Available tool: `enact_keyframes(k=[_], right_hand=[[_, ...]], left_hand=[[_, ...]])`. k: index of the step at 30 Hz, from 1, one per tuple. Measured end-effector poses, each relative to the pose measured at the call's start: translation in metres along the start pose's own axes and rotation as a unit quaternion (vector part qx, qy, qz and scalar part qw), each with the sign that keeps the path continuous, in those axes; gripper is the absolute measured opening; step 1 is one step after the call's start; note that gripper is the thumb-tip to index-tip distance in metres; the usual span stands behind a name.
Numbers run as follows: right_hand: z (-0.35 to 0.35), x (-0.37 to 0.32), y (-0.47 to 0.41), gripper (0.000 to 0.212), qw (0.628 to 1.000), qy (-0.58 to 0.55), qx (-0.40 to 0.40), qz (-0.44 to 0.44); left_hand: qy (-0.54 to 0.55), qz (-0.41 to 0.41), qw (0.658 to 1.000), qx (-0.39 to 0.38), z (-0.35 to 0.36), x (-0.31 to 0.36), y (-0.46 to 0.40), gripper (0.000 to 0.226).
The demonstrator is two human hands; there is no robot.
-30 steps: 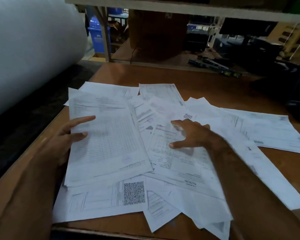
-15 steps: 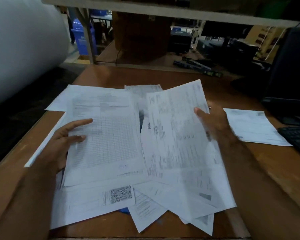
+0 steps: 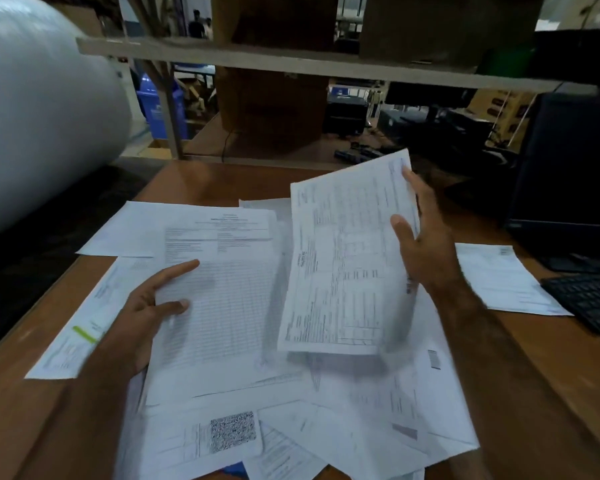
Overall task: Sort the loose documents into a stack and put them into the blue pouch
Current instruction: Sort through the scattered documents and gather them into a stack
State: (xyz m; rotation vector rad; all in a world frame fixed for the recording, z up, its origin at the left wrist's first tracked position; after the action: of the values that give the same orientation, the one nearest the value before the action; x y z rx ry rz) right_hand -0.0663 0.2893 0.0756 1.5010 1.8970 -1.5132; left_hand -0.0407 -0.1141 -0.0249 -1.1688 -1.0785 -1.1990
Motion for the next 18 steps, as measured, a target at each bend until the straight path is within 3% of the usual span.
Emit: enact_keyframes(k=[2,4,7,10,13,15,18], right_hand=[[0.008,-0.01,-0.009,0.035,0.996,-0.077,-0.037,-0.01],[0.021,-0.013,-0.014,0.028,0.986,-0.154,-0.049,0.035],[0.05,0.0,-0.011,0.023,0.989,-0.103,-0.085,0.069],[0.082,0.013,0.009,0.068,0.979,0.0,-0.186,0.086],[0.114,0.013,0.029,0.098,0.963,0.033,-0.251,0.089],[0.13,0.013,0.038,0.106,0.955,0.073,-0.28,0.069],[0.146,0.006,0.044,0.112,0.947,0.09,-0.299,0.077]], left_hand=[[-0.02,0.0,1.0,-0.003,0.006,-0.001,-0.001,0.06],[-0.04,-0.005,0.999,0.011,0.01,0.0,-0.001,0.063],[-0.103,0.01,0.995,0.009,0.023,0.015,0.006,0.062],[-0.203,0.061,0.976,0.048,0.035,0.035,0.015,0.045],[-0.294,0.098,0.95,0.045,0.032,0.037,0.022,0.061],[-0.273,0.1,0.956,0.029,0.033,0.03,0.018,0.042],[-0.186,0.041,0.981,-0.025,0.034,0.019,0.011,0.051]])
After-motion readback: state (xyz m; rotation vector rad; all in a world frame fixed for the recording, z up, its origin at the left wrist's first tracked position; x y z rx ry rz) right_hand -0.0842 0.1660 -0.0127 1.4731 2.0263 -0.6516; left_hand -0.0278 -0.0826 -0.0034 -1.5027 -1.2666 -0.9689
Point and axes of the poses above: each hand's wrist, its own y-axis away from the middle knuckle, its own z-axis out of the palm, x = y × z, the point moved 2 cm from there along -y, towards the middle knuckle, and after that the axes turned 2 degrees about -y, right-handed, at the moved point
